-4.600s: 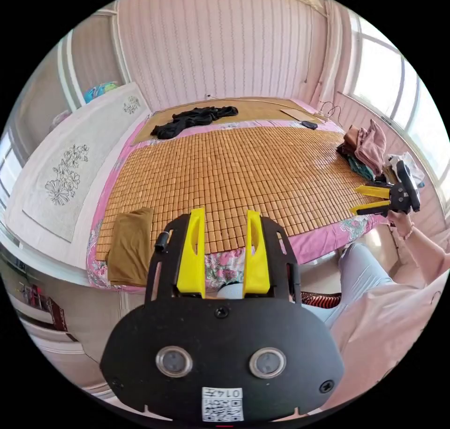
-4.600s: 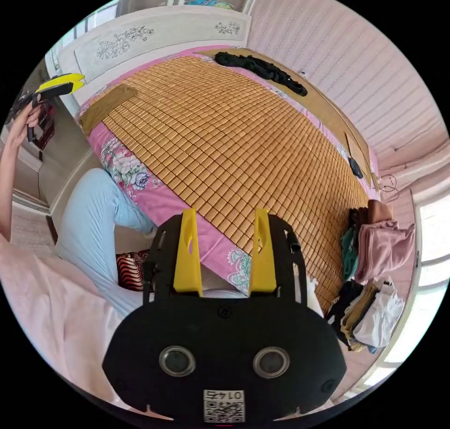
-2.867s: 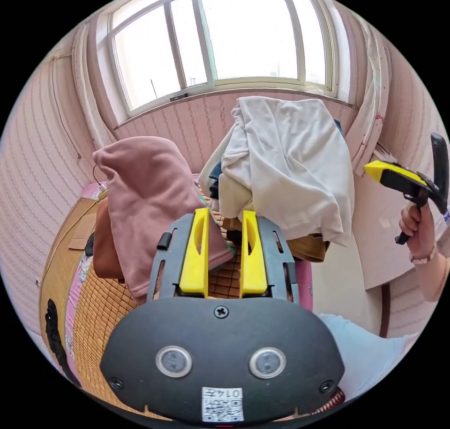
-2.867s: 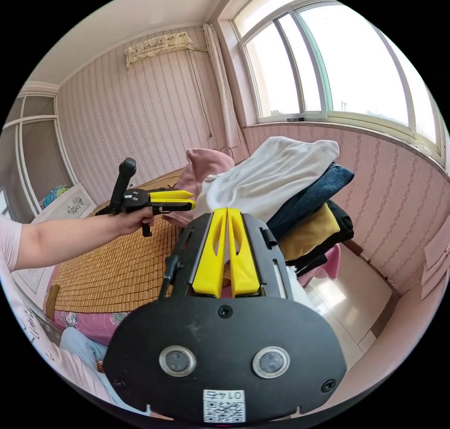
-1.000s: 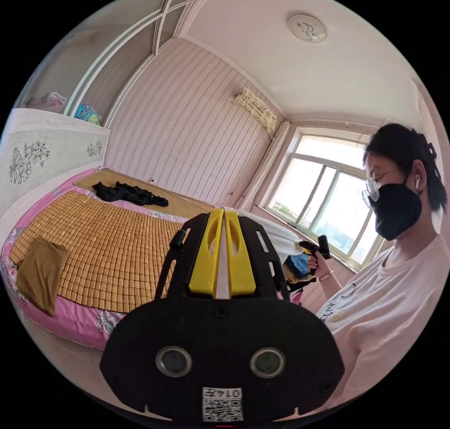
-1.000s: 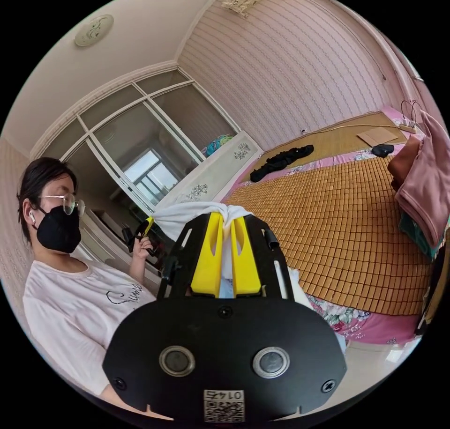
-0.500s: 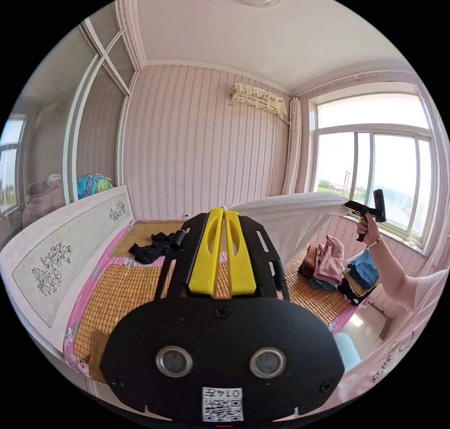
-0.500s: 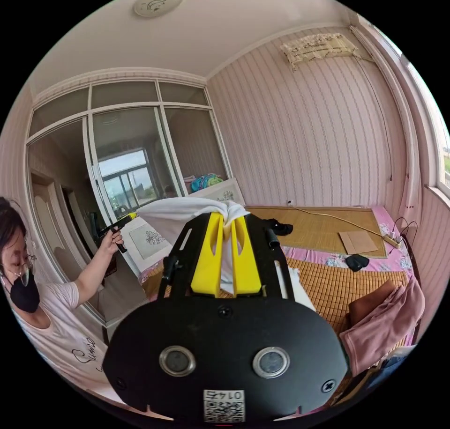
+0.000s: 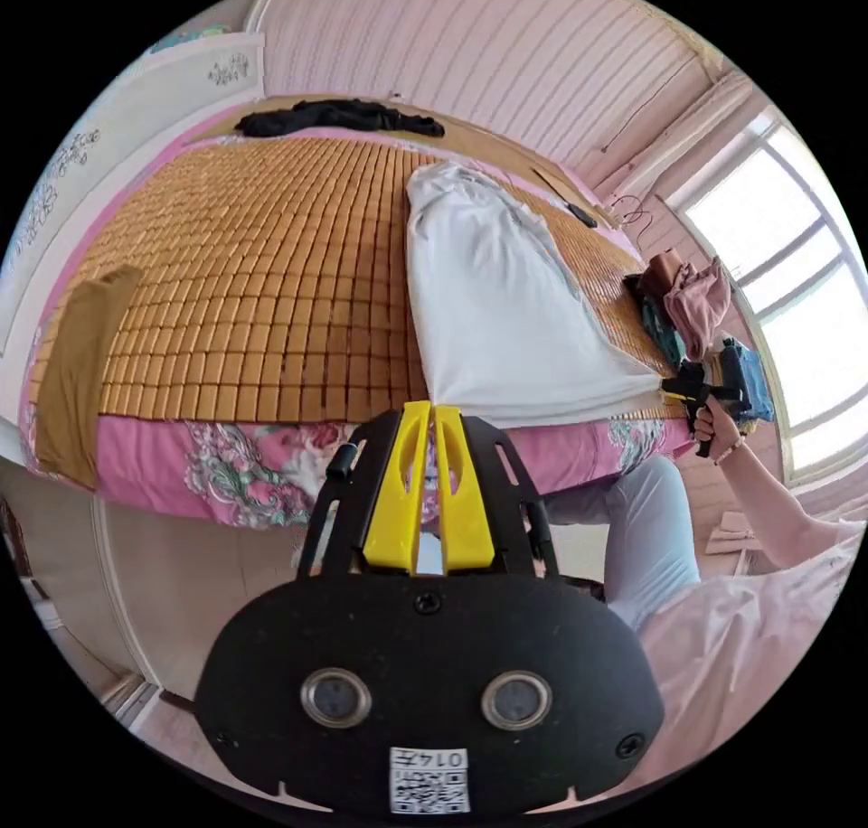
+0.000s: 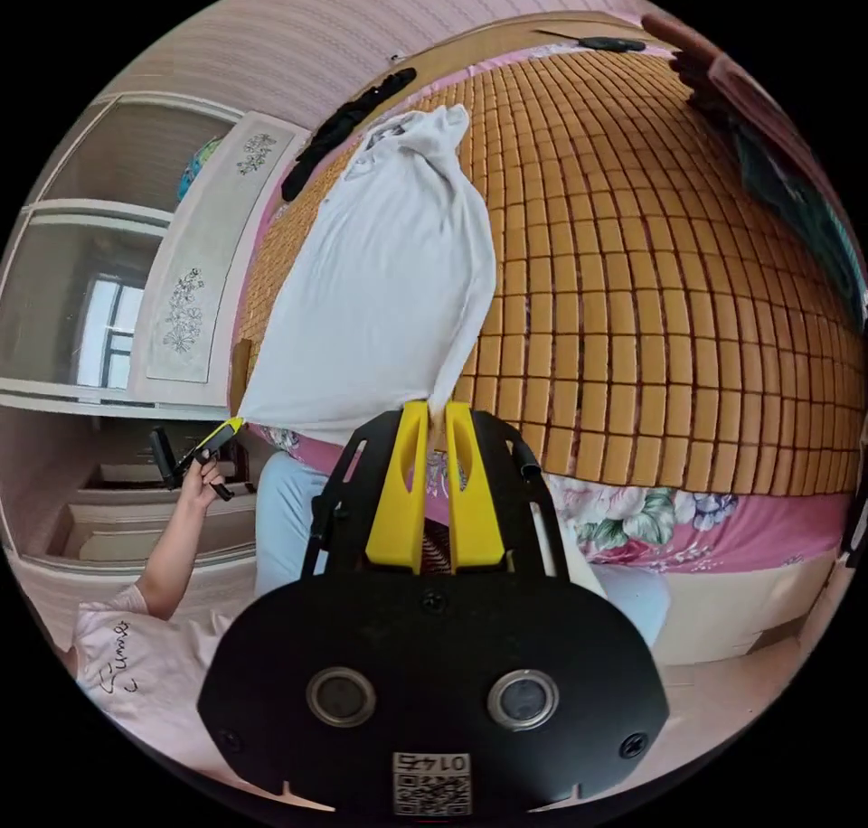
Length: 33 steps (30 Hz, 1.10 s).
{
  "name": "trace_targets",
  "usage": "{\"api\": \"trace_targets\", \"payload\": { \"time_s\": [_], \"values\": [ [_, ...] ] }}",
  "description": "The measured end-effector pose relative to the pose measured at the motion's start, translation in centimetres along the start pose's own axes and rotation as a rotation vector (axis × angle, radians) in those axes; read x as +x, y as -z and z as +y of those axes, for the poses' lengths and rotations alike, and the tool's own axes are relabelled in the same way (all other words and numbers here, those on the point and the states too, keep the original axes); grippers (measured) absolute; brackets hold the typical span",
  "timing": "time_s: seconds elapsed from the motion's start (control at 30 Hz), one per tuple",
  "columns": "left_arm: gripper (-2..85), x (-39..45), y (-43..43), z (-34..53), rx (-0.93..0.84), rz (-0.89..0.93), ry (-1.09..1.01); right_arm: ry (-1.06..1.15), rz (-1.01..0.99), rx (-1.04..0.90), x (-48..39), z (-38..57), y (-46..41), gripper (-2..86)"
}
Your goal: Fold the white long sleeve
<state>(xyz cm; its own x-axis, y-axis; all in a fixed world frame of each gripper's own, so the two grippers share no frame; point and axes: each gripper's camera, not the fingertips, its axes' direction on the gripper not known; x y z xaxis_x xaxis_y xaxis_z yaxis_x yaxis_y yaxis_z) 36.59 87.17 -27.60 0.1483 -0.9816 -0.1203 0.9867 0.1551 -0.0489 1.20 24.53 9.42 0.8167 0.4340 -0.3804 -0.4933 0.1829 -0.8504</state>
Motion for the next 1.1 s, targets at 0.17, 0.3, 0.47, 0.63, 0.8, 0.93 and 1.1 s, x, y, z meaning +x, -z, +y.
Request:
{"api": "trace_targets", "payload": {
  "time_s": [0.17, 0.3, 0.47, 0.63, 0.8, 0.93, 1.1],
  "values": [
    [-0.6, -1.7, -2.3, 1.2, -0.132, -0.033, 0.054, -0.086, 0.089, -0.045, 3.1, -0.3, 0.5, 0.9],
    [1.7, -1.9, -0.7, -0.3, -0.101, -0.089, 0.047, -0.058, 0.072, -0.004, 2.6, -2.3, 2.3, 2.6],
    [6.6, -2.1, -2.6, -3.3, -0.173, -0.066, 0.060, 0.025, 0.103, -0.037, -1.2, -7.8, -0.5, 10.1],
    [5.9, -0.6, -6.5, -5.5, -0.293, -0.082, 0.011, -0.030, 0.161, -0.105, -1.5, -11.2, -3.2, 3.2],
    [0.3, -0.2, -6.6, -6.4, -0.319, -0.102, -0.035, 0.009, 0.151, -0.117, -1.2, -12.5, -1.2, 1.3],
    [-0.9, -0.1, -3.3, -5.5, -0.272, -0.057, -0.073, 0.037, 0.082, -0.127, -0.8, -12.0, 2.4, 0.9],
    [-0.6, 0.6, -3.4, -2.9, -0.344, -0.106, -0.157, 0.029, 0.085, -0.210, -0.5, -11.1, 0.9, 1.0]
  ]
}}
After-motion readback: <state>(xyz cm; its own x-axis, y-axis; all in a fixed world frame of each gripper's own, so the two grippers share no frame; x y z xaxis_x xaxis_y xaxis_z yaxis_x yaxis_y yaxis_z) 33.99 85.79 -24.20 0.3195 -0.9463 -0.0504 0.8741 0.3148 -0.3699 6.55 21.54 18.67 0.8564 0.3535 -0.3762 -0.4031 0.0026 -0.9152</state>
